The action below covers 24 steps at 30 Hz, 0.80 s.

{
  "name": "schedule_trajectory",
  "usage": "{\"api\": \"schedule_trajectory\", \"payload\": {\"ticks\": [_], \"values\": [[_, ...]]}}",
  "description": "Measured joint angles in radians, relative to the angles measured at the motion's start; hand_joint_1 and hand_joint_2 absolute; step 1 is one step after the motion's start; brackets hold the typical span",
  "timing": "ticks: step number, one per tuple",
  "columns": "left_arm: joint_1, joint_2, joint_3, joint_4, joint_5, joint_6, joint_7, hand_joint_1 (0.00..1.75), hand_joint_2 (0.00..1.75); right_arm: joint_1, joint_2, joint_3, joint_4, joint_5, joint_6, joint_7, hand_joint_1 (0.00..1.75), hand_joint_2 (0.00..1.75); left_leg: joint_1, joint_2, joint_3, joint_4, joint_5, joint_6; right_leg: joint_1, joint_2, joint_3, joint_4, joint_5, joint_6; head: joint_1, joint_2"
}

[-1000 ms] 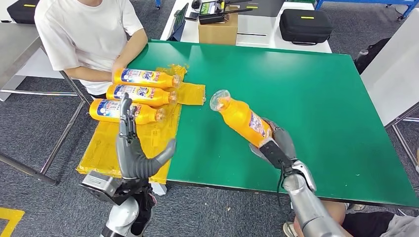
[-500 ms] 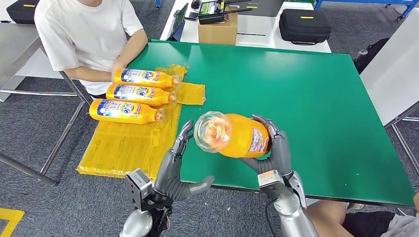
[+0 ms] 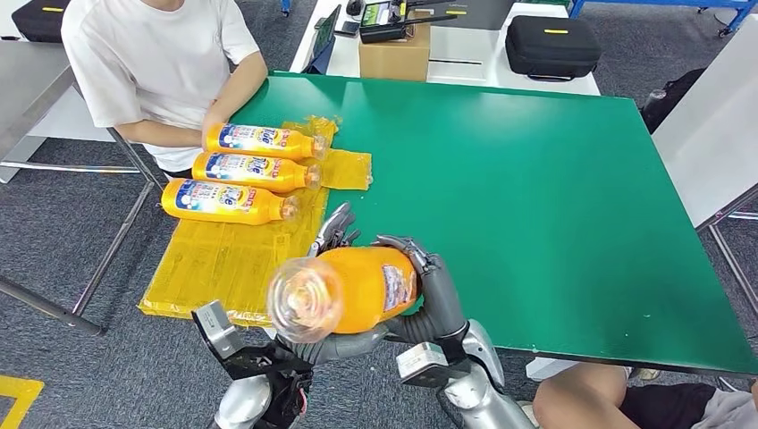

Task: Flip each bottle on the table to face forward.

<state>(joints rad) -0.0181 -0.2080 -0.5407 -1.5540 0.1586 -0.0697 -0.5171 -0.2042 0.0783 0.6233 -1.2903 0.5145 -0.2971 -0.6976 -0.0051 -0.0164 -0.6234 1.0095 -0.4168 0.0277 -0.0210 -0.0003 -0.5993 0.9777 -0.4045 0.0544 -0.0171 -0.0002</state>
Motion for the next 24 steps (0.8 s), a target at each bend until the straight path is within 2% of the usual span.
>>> {"api": "schedule_trajectory", "payload": {"ticks": [10, 11, 12, 14, 15, 16, 21, 22, 24], "values": [[0.0, 0.002, 0.0, -0.027, -0.009, 0.017, -0.004, 0.01, 1.75, -0.013, 0.018, 0.023, 0.068, 0.071, -0.007, 0.023, 1.75, 1.75, 0.0, 0.0, 0.0, 0.0, 0.0, 0.0, 0.0, 0.0, 0.0, 0.0, 0.0, 0.0, 0.0, 0.0], [0.0, 0.002, 0.0, -0.027, -0.009, 0.018, -0.003, 0.1, 1.75, -0.015, 0.02, 0.024, 0.073, 0.076, -0.006, 0.027, 1.75, 1.75, 0.0, 0.0, 0.0, 0.0, 0.0, 0.0, 0.0, 0.0, -0.001, 0.0, 0.0, 0.0, 0.0, 0.0], [0.0, 0.002, 0.001, -0.027, -0.009, 0.019, -0.002, 0.47, 1.75, -0.016, 0.022, 0.025, 0.078, 0.08, -0.005, 0.032, 1.75, 1.75, 0.0, 0.0, 0.0, 0.0, 0.0, 0.0, 0.0, 0.0, -0.001, 0.0, 0.0, 0.0, 0.0, 0.0], [0.0, 0.002, 0.003, -0.027, -0.009, 0.019, -0.001, 1.34, 1.75, -0.018, 0.024, 0.028, 0.086, 0.086, -0.005, 0.041, 1.75, 1.75, 0.0, 0.001, 0.0, 0.0, 0.0, 0.0, 0.0, 0.0, -0.001, 0.0, 0.0, 0.0, 0.0, 0.0], [0.0, 0.002, 0.004, -0.026, -0.007, 0.018, 0.0, 1.68, 1.75, -0.019, 0.024, 0.029, 0.089, 0.089, -0.005, 0.044, 1.75, 1.75, 0.0, 0.001, 0.0, 0.0, 0.0, 0.0, 0.0, 0.0, -0.001, 0.0, 0.0, 0.0, 0.0, 0.0], [0.0, 0.002, 0.005, -0.025, -0.003, 0.015, 0.002, 1.75, 1.75, -0.02, 0.024, 0.03, 0.092, 0.091, -0.005, 0.047, 1.75, 1.75, 0.0, 0.001, 0.0, 0.0, 0.0, 0.0, 0.0, 0.0, -0.001, 0.0, 0.0, 0.0, 0.0, 0.0], [-0.001, 0.002, 0.013, -0.013, 0.026, -0.004, 0.018, 1.75, 1.75, -0.018, 0.024, 0.03, 0.098, 0.093, -0.008, 0.055, 1.75, 1.75, 0.0, 0.001, 0.0, 0.0, 0.0, 0.0, 0.0, 0.0, -0.001, 0.0, 0.0, 0.0, 0.0, 0.0], [-0.002, 0.002, 0.015, -0.011, 0.028, -0.006, 0.02, 1.75, 1.75, -0.017, 0.024, 0.03, 0.098, 0.093, -0.008, 0.055, 1.47, 1.75, 0.0, 0.001, 0.0, 0.0, 0.0, 0.0, 0.0, 0.0, -0.001, 0.0, 0.0, 0.0, 0.0, 0.0], [-0.002, 0.002, 0.017, -0.009, 0.032, -0.009, 0.02, 1.75, 1.75, -0.016, 0.024, 0.03, 0.098, 0.093, -0.008, 0.056, 0.6, 0.87, 0.0, 0.001, 0.0, 0.0, 0.0, 0.0, 0.0, 0.0, -0.001, 0.0, 0.0, 0.0, 0.0, 0.0]]}}
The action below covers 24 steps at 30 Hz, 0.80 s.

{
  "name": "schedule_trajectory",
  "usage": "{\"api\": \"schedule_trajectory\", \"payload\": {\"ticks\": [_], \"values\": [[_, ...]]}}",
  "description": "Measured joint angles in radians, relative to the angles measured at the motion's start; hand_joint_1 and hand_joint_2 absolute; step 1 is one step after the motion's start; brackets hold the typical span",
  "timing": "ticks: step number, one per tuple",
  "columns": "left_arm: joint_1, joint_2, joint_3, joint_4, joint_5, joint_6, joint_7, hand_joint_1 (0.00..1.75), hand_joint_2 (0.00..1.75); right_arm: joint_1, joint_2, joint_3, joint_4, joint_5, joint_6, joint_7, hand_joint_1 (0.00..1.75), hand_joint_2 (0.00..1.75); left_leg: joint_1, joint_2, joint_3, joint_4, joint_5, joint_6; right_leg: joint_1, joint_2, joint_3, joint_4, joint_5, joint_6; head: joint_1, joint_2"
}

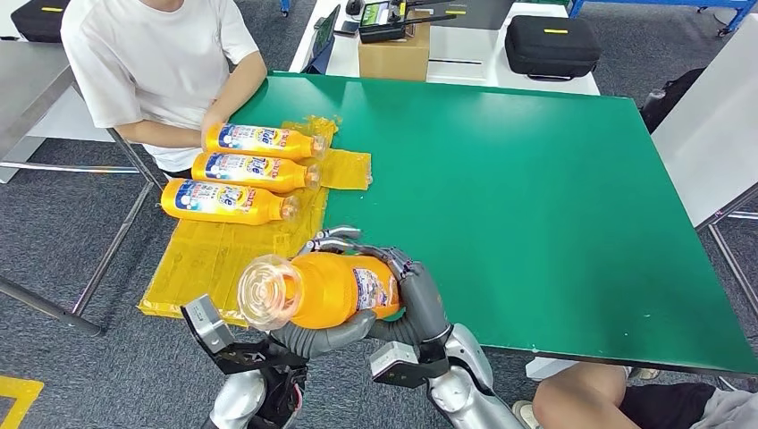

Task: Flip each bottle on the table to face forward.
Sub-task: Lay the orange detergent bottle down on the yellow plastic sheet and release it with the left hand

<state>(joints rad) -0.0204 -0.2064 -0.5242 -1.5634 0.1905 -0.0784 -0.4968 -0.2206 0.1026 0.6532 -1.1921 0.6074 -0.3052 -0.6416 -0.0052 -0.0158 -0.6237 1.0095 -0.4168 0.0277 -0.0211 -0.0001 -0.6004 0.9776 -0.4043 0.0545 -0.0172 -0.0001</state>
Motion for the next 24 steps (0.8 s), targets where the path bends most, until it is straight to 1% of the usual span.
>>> {"api": "schedule_trajectory", "payload": {"ticks": [1, 2, 6, 8, 11, 13, 16, 20, 22, 24], "values": [[-0.001, 0.0, 0.0, 0.001, 0.001, -0.001, 0.001, 1.75, 1.75, 0.001, 0.0, 0.0, 0.0, 0.001, 0.0, 0.0, 0.17, 0.44, 0.0, 0.0, 0.0, 0.0, 0.0, 0.0, 0.0, 0.0, 0.0, 0.0, 0.0, 0.0, 0.0, 0.0], [-0.003, 0.0, 0.001, 0.002, 0.003, -0.003, 0.002, 1.75, 1.75, 0.002, 0.0, 0.002, 0.0, -0.003, -0.006, -0.003, 0.0, 0.0, 0.0, 0.0, 0.0, 0.0, 0.0, 0.0, 0.0, 0.0, 0.0, 0.0, 0.0, 0.0, 0.0, 0.0], [-0.019, -0.002, -0.003, 0.009, 0.029, -0.033, 0.023, 1.75, 1.75, 0.015, -0.007, 0.051, -0.039, -0.06, -0.108, -0.043, 0.0, 0.0, 0.0, 0.0, 0.0, 0.0, 0.0, 0.0, 0.0, 0.0, 0.0, 0.0, 0.0, 0.0, 0.0, 0.0], [-0.024, -0.003, -0.004, 0.012, 0.047, -0.046, 0.033, 1.75, 1.75, 0.026, -0.008, 0.068, -0.07, -0.067, -0.127, -0.051, 0.0, 0.0, 0.0, 0.001, 0.0, 0.0, 0.0, 0.0, 0.0, 0.0, 0.0, 0.0, 0.0, 0.0, 0.0, 0.0], [-0.028, -0.003, -0.004, 0.015, 0.068, -0.066, 0.046, 1.75, 1.75, 0.048, -0.007, 0.068, -0.113, -0.069, -0.135, -0.053, 0.0, 0.0, 0.0, 0.0, -0.001, 0.0, 0.0, 0.0, 0.0, 0.0, 0.0, 0.0, 0.0, 0.0, 0.0, 0.0], [-0.032, -0.003, -0.005, 0.016, 0.071, -0.07, 0.051, 1.75, 1.75, 0.055, -0.006, 0.071, -0.137, -0.074, -0.159, -0.054, 0.0, 0.0, 0.0, 0.0, -0.001, 0.0, 0.0, 0.0, 0.0, 0.0, -0.001, 0.0, 0.0, 0.0, 0.0, 0.0], [-0.04, -0.005, -0.005, 0.021, 0.048, -0.048, 0.055, 1.75, 1.75, 0.058, -0.006, 0.084, -0.169, -0.072, -0.201, -0.057, 0.0, 0.0, 0.0, 0.0, -0.001, 0.0, 0.0, 0.0, 0.0, 0.0, -0.001, 0.0, 0.0, 0.0, 0.0, 0.0], [-0.044, -0.008, -0.003, 0.025, 0.03, -0.03, 0.056, 1.75, 1.75, 0.058, -0.007, 0.096, -0.191, -0.06, -0.223, -0.058, 0.0, 0.0, 0.0, 0.0, -0.001, 0.0, 0.0, 0.0, 0.0, 0.0, 0.0, 0.0, 0.0, 0.0, 0.0, 0.0], [-0.05, -0.009, -0.002, 0.028, 0.0, 0.0, 0.055, 1.75, 1.75, 0.058, -0.008, 0.099, -0.195, -0.01, -0.253, -0.058, 0.0, 0.0, 0.0, 0.0, 0.0, 0.0, 0.0, 0.0, 0.0, 0.0, 0.0, 0.0, 0.0, 0.0, 0.0, 0.0], [-0.057, -0.008, 0.001, 0.032, -0.074, 0.065, 0.047, 1.75, 1.75, 0.06, -0.013, 0.098, -0.196, 0.058, -0.292, -0.056, 0.0, 0.0, 0.0, 0.0, 0.0, 0.0, 0.0, 0.0, 0.0, 0.0, 0.0, 0.0, 0.0, 0.0, 0.0, 0.0]]}}
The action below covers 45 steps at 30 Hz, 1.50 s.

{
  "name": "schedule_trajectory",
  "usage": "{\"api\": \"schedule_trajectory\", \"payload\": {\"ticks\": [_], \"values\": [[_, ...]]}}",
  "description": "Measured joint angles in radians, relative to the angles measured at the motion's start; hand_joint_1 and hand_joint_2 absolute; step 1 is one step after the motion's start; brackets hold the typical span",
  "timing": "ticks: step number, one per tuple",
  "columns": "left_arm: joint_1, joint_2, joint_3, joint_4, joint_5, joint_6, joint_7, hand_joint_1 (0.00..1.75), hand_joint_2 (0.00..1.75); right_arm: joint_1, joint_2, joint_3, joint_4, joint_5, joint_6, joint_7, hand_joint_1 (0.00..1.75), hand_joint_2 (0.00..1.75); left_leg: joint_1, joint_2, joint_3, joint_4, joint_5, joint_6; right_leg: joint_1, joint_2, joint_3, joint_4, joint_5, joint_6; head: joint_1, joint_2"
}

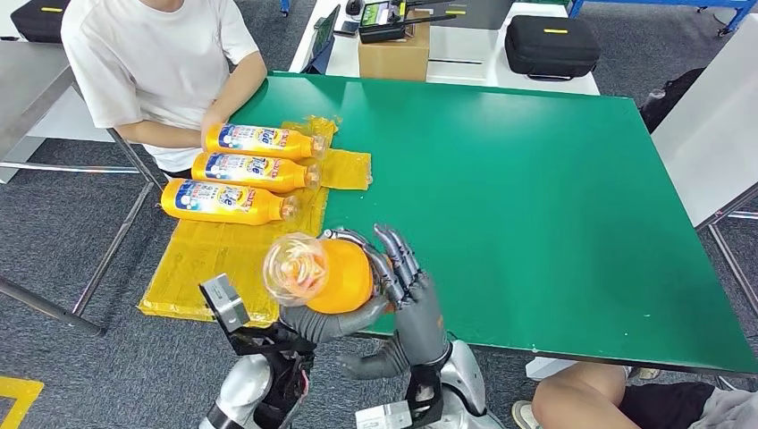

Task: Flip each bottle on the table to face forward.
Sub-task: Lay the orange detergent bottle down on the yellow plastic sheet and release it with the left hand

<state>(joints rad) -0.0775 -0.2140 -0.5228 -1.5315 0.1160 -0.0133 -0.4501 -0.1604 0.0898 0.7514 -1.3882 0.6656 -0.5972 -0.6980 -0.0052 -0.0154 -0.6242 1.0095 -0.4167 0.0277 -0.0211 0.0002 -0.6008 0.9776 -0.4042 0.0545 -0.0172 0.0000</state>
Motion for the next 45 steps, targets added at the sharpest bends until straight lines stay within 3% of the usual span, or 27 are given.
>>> {"api": "schedule_trajectory", "payload": {"ticks": [4, 9, 16, 23, 30, 38, 39, 42, 43, 45], "values": [[-0.008, 0.014, 0.034, 0.009, -0.214, 0.161, -0.013, 1.75, 1.75, 0.025, -0.025, -0.024, -0.015, 0.058, -0.039, 0.006, 0.0, 0.0, 0.0, 0.0, 0.0, 0.0, 0.0, 0.0, 0.0, 0.0, 0.0, 0.0, 0.0, 0.0, 0.0, 0.0], [-0.018, 0.035, 0.134, 0.049, -0.555, 0.367, 0.023, 1.75, 1.75, 0.081, -0.057, -0.102, -0.08, 0.055, -0.045, 0.001, 0.0, 0.0, 0.0, 0.0, 0.0, 0.0, 0.0, 0.0, 0.0, 0.0, -0.001, 0.0, 0.0, 0.0, 0.0, 0.0], [-0.077, 0.053, 0.219, 0.235, -0.966, 0.539, 0.096, 1.75, 1.75, 0.107, -0.074, -0.157, -0.148, 0.013, -0.026, 0.0, 0.0, 0.0, 0.0, 0.001, 0.0, 0.0, 0.0, 0.0, 0.0, 0.0, 0.0, 0.0, 0.0, 0.0, 0.0, 0.0], [-0.118, 0.061, 0.242, 0.361, -1.039, 0.564, 0.134, 1.75, 1.75, 0.11, -0.076, -0.159, -0.163, -0.002, -0.026, -0.001, 0.0, 0.0, 0.0, 0.0, 0.0, 0.0, 0.0, 0.0, 0.0, 0.0, 0.0, 0.0, 0.0, 0.0, 0.0, 0.0], [-0.243, 0.078, 0.251, 0.631, -1.288, 0.575, 0.314, 1.75, 1.75, 0.108, -0.076, -0.159, -0.171, -0.065, -0.013, -0.001, 0.0, 0.0, 0.0, 0.001, 0.0, 0.0, 0.0, 0.0, 0.0, 0.0, 0.0, 0.0, 0.0, 0.0, 0.0, 0.0], [-0.415, 0.092, 0.257, 0.936, -1.423, 0.388, 0.479, 1.75, 1.75, 0.103, -0.077, -0.159, -0.17, -0.134, 0.032, -0.002, 0.0, 0.0, 0.0, -0.005, 0.004, 0.0, 0.0, 0.0, 0.0, -0.003, 0.006, 0.001, -0.001, 0.0, 0.0, 0.0], [-0.434, 0.092, 0.257, 0.959, -1.426, 0.367, 0.494, 1.59, 1.75, 0.1, -0.077, -0.159, -0.169, -0.142, 0.039, -0.002, 0.0, 0.0, 0.0, -0.006, 0.006, 0.0, 0.0, 0.0, 0.0, -0.003, 0.008, 0.0, -0.001, -0.001, 0.0, 0.0], [-0.475, 0.092, 0.26, 1.018, -1.42, 0.336, 0.507, 0.78, 1.75, 0.094, -0.076, -0.159, -0.162, -0.153, 0.054, -0.002, 0.0, 0.0, 0.0, -0.006, 0.009, -0.001, 0.0, -0.001, 0.0, -0.003, 0.01, 0.0, -0.002, -0.003, 0.0, 0.0], [-0.484, 0.091, 0.265, 1.034, -1.406, 0.333, 0.494, 0.66, 1.75, 0.093, -0.076, -0.159, -0.159, -0.155, 0.058, -0.002, 0.0, 0.0, 0.0, -0.005, 0.009, -0.001, 0.0, -0.001, 0.0, -0.003, 0.01, 0.0, -0.002, -0.003, 0.0, 0.0], [-0.495, 0.089, 0.28, 1.057, -1.369, 0.327, 0.457, 0.66, 1.75, 0.093, -0.076, -0.159, -0.153, -0.16, 0.063, -0.002, 0.0, 0.0, 0.0, -0.005, 0.01, -0.001, 0.002, -0.003, 0.0, -0.003, 0.01, 0.0, -0.001, -0.005, 0.0, 0.0]]}}
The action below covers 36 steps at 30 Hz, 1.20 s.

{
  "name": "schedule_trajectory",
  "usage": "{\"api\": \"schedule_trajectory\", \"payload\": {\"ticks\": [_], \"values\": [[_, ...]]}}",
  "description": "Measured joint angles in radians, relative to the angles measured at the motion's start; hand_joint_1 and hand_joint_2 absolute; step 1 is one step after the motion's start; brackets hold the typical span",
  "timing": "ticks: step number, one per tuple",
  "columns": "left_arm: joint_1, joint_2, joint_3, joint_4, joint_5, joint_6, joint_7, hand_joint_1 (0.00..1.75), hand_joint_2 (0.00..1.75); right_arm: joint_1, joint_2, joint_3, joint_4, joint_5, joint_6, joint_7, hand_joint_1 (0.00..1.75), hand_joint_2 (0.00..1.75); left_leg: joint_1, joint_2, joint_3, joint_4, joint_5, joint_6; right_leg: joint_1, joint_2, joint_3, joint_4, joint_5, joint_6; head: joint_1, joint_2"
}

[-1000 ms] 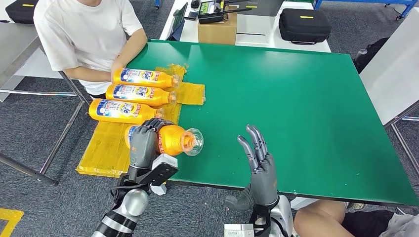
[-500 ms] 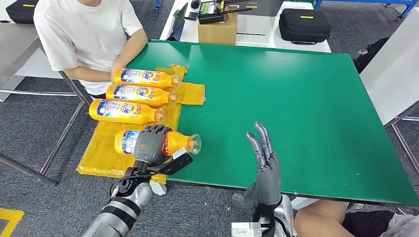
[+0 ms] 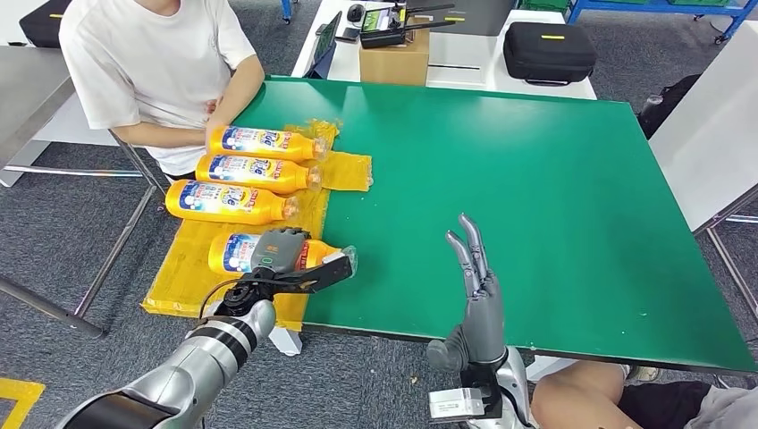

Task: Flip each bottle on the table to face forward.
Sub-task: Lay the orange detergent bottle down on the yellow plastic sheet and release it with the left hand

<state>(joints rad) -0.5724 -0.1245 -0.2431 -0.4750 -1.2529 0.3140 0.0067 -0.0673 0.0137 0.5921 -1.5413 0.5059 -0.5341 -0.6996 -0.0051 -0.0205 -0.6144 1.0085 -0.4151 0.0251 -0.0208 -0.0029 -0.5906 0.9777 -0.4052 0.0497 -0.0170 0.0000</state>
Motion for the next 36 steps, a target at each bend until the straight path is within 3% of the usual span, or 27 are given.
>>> {"api": "schedule_trajectory", "payload": {"ticks": [2, 6, 7, 10, 13, 16, 19, 23, 33, 36], "values": [[-0.007, -0.002, 0.016, 0.015, 0.026, -0.004, -0.026, 0.66, 1.75, 0.0, 0.0, 0.0, 0.005, -0.003, 0.001, 0.0, 0.0, 0.0, 0.0, 0.0, 0.0, 0.0, 0.002, -0.001, 0.0, 0.0, 0.0, 0.0, 0.002, -0.001, 0.0, 0.0], [-0.015, -0.007, 0.036, 0.033, 0.041, -0.007, -0.04, 0.06, 1.75, 0.0, 0.0, 0.0, 0.013, -0.004, 0.001, 0.0, 0.0, 0.0, 0.0, 0.0, 0.001, 0.0, 0.003, -0.001, 0.0, 0.0, 0.001, 0.001, 0.003, 0.0, 0.0, 0.0], [-0.017, -0.008, 0.04, 0.036, 0.049, -0.01, -0.048, 0.0, 1.75, 0.0, 0.0, 0.0, 0.015, -0.004, 0.001, 0.0, 0.0, 0.0, 0.0, 0.0, 0.001, 0.0, 0.003, -0.001, 0.0, 0.0, 0.001, 0.001, 0.003, 0.0, 0.0, 0.0], [-0.018, -0.015, 0.063, 0.04, 0.104, -0.038, -0.116, 0.0, 1.75, 0.0, -0.001, -0.001, 0.019, -0.013, 0.001, 0.0, 0.0, 0.0, 0.0, 0.0, 0.001, 0.0, 0.004, -0.001, 0.0, 0.0, 0.0, 0.001, 0.003, 0.0, 0.0, 0.0], [-0.019, -0.031, 0.096, 0.036, 0.213, -0.11, -0.242, 0.0, 1.75, -0.001, -0.004, -0.001, 0.024, -0.036, -0.001, 0.0, 0.0, 0.0, 0.0, -0.001, 0.001, 0.0, 0.004, -0.001, 0.0, 0.0, 0.001, 0.001, 0.004, 0.0, 0.0, 0.0], [-0.013, -0.056, 0.141, 0.013, 0.39, -0.263, -0.39, 0.0, 1.75, -0.006, -0.009, 0.001, 0.031, -0.065, -0.006, 0.0, 0.0, 0.0, 0.0, 0.0, -0.001, 0.0, 0.004, 0.0, 0.0, 0.0, 0.0, 0.001, 0.004, 0.001, 0.0, 0.0], [0.015, -0.077, 0.173, -0.039, 0.567, -0.427, -0.48, 0.0, 1.75, -0.018, -0.015, 0.012, 0.041, -0.104, -0.025, 0.0, 0.0, 0.0, 0.0, 0.001, -0.003, 0.0, 0.004, 0.0, 0.0, 0.0, -0.003, 0.001, 0.004, 0.001, 0.0, 0.0], [0.06, -0.091, 0.177, -0.123, 0.697, -0.517, -0.501, 0.0, 1.75, -0.033, -0.024, 0.028, 0.053, -0.134, -0.043, 0.0, 0.0, 0.0, 0.0, 0.001, -0.006, 0.001, 0.004, 0.0, 0.0, 0.0, -0.006, 0.001, 0.004, 0.002, 0.0, 0.0], [0.117, -0.096, 0.168, -0.251, 0.805, -0.516, -0.528, 0.0, 1.75, -0.05, -0.037, 0.046, 0.07, -0.143, -0.052, 0.0, 0.0, 0.0, 0.0, 0.001, -0.01, 0.001, 0.004, 0.0, 0.0, 0.0, -0.011, 0.002, 0.004, 0.001, 0.0, 0.0], [0.169, -0.108, 0.144, -0.381, 0.924, -0.484, -0.546, 0.0, 1.75, -0.049, -0.038, 0.046, 0.07, -0.145, -0.062, 0.0, 0.0, 1.31, 0.0, 0.001, -0.012, 0.001, 0.004, 0.0, 0.0, 0.0, -0.012, 0.002, 0.004, 0.001, 0.0, 0.0]]}}
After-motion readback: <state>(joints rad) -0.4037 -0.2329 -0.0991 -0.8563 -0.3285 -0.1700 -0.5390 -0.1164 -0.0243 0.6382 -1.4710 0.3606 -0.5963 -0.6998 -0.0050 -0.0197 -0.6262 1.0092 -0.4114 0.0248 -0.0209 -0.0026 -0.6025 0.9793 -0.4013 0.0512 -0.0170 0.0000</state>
